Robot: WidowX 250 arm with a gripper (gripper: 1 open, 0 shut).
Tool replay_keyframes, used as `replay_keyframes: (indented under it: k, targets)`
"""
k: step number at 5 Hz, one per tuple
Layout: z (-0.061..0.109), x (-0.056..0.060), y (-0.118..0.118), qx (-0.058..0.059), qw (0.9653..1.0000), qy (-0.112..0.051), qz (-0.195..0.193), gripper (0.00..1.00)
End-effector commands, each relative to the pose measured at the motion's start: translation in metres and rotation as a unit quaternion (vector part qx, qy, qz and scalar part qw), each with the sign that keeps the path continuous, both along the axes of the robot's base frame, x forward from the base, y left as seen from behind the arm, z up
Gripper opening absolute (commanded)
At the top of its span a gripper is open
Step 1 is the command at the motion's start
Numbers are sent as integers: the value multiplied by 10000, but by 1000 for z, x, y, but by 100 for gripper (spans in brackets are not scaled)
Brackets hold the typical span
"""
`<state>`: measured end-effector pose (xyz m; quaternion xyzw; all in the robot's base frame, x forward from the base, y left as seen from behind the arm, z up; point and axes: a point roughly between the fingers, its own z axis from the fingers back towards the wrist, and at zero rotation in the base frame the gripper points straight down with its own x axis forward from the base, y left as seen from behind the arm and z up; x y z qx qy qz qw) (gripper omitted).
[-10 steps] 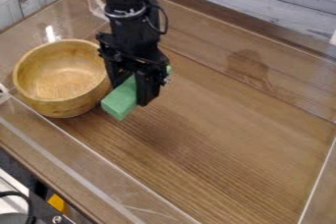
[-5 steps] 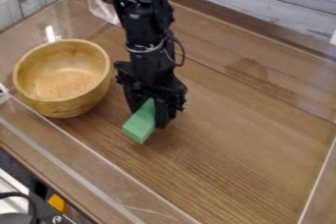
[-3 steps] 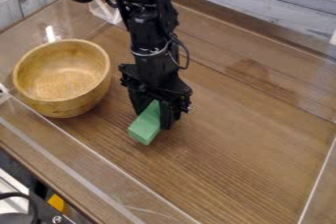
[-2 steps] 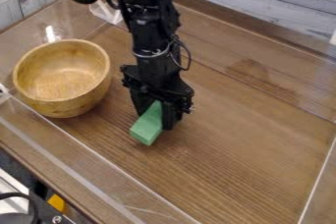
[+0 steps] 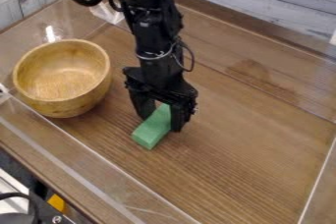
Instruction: Remove the green block from inside the brown bowl and put it on the table
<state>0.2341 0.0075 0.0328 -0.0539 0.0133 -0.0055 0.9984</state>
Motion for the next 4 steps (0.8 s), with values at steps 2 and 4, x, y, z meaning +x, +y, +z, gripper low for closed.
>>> replay_keyframes:
  k: [2, 4]
  targets:
    - [2, 4, 1, -2, 9998, -110, 149, 100]
    - [0, 5, 2, -9, 9996, -119, 237, 100]
